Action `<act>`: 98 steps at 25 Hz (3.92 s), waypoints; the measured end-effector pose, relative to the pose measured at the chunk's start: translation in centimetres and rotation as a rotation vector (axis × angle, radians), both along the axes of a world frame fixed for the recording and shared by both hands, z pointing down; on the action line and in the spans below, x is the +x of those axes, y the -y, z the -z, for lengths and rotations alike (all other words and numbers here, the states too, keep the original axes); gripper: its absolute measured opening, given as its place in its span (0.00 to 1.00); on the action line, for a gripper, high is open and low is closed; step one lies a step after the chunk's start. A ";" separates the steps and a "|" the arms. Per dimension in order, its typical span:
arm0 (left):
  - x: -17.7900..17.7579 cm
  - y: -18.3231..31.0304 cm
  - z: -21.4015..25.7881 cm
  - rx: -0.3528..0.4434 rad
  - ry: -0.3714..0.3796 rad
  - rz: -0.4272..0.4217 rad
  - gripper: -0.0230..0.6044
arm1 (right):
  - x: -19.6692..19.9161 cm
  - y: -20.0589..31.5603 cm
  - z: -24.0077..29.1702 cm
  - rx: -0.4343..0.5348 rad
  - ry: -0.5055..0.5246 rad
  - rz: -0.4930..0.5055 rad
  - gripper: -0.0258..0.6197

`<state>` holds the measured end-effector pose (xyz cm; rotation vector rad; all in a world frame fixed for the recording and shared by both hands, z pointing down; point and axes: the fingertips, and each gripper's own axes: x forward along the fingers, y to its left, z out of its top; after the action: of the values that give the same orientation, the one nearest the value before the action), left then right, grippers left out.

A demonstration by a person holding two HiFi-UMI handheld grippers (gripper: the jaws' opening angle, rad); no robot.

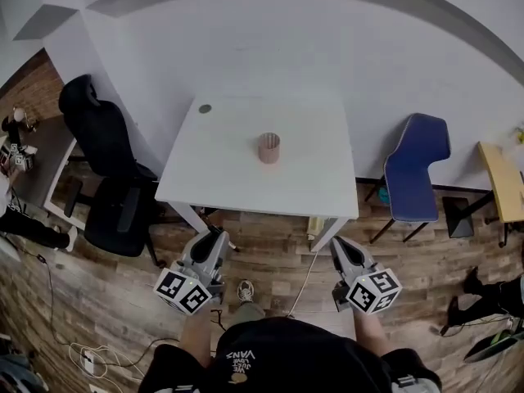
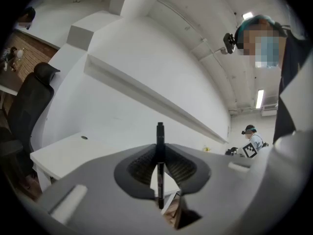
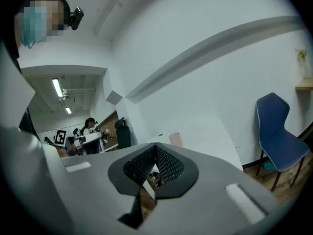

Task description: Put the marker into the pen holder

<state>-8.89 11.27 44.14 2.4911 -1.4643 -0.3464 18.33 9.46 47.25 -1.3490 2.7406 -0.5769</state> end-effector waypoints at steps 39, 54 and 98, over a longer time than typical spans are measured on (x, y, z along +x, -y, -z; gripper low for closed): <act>-12.1 19.4 -2.1 -0.027 -0.042 -0.226 0.20 | -15.3 15.7 -0.5 -0.024 -0.031 -0.164 0.04; -7.3 27.2 -1.2 -0.002 -0.005 -0.206 0.20 | -12.1 22.9 -1.1 -0.055 -0.033 -0.102 0.04; 5.6 40.5 -11.1 -0.075 0.199 -0.174 0.20 | 0.1 28.2 -6.4 -0.197 0.036 -0.143 0.04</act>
<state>-3.27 -29.26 55.25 2.6291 -1.2868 -0.0124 18.45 -18.71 53.63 -1.5420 2.5881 -0.8695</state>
